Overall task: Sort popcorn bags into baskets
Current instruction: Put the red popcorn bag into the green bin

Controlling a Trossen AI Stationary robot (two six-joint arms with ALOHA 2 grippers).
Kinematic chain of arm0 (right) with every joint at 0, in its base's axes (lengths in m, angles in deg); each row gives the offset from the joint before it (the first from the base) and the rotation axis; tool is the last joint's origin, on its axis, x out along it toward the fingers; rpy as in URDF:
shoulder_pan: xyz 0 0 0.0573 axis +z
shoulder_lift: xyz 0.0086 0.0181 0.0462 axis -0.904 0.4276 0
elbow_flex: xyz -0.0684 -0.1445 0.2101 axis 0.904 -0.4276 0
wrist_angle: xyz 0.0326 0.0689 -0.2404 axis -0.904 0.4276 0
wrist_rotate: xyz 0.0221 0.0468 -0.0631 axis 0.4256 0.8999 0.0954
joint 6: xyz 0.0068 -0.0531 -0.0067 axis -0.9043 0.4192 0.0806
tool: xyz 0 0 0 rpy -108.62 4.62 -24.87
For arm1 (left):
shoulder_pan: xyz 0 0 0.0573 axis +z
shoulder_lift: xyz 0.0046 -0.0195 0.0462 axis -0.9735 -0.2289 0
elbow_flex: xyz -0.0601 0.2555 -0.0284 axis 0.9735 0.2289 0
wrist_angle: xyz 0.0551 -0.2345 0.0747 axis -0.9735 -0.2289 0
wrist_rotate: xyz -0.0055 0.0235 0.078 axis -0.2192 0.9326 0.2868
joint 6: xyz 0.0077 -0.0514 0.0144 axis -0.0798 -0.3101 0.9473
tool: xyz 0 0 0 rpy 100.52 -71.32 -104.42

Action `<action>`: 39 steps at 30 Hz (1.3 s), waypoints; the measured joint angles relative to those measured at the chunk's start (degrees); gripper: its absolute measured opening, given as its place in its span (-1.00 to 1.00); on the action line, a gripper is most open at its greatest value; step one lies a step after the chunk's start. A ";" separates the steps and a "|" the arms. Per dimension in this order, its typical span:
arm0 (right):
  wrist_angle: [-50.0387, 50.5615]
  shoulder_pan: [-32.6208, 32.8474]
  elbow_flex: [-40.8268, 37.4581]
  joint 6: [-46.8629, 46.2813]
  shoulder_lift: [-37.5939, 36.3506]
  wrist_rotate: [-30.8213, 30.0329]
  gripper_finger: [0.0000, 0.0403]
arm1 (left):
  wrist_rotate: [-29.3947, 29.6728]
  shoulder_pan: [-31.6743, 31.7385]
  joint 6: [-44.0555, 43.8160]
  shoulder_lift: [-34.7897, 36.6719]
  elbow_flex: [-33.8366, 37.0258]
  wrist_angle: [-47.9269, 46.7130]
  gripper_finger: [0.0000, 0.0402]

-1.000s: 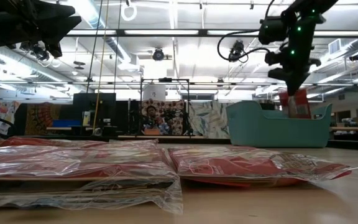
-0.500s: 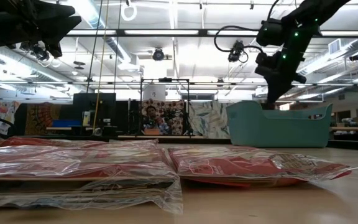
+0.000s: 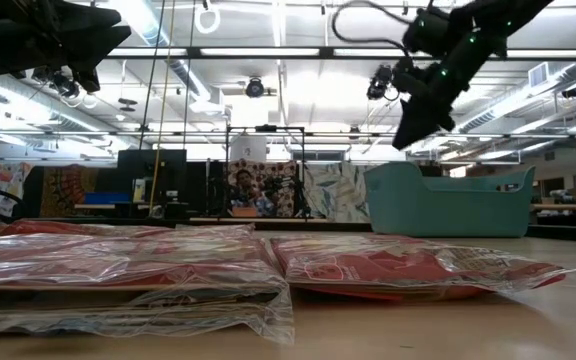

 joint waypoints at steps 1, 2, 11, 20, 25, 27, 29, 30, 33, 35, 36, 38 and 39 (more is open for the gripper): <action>-1.10 1.80 0.00 0.52 0.00 -3.09 -0.55 | 0.00 0.00 0.06 0.00 0.01 0.00 -0.37; -2.18 3.60 0.00 1.31 0.00 -6.22 -0.55 | 0.00 0.00 0.09 0.00 0.00 0.00 -0.37; -8.95 16.69 0.00 6.22 0.04 -12.72 -0.55 | 0.51 0.00 0.07 0.00 0.01 0.00 -0.37; -10.20 27.92 0.02 4.56 5.22 -12.56 -0.55 | 1.46 0.00 -0.13 0.00 0.02 -0.09 -0.37; -12.48 32.40 0.02 4.39 9.47 -12.30 -0.55 | 1.46 0.00 -0.10 0.00 0.01 -0.07 -0.37; -12.80 33.77 0.54 4.24 11.20 -11.17 -0.55 | 1.46 0.00 -0.09 0.00 0.02 -0.09 -0.37; -12.88 35.08 1.90 3.40 13.26 -10.63 -0.55 | 1.46 0.00 -0.09 0.00 0.02 -0.09 -0.37; -12.85 35.71 2.67 3.05 14.35 -10.25 -0.55 | 1.46 0.00 -0.08 0.00 0.02 -0.09 -0.37; -12.75 37.41 5.42 2.87 17.92 -8.57 -0.55 | 1.46 0.00 -0.10 0.00 0.02 -0.07 -0.37; -12.79 38.57 7.43 3.16 20.42 -8.26 -0.55 | 1.46 0.00 -0.10 0.00 0.01 -0.13 -0.37; -12.75 39.14 8.37 3.69 21.64 -8.20 -0.55 | 1.46 0.00 -0.12 0.00 0.00 -0.13 -0.37; -12.65 40.25 10.43 5.05 24.34 -8.20 -0.55 | 1.46 0.00 -0.11 0.00 0.01 -0.20 -0.37; -12.78 40.76 11.34 5.84 25.60 -8.20 -0.55 | 1.46 0.00 -0.12 0.00 0.01 -0.24 -0.37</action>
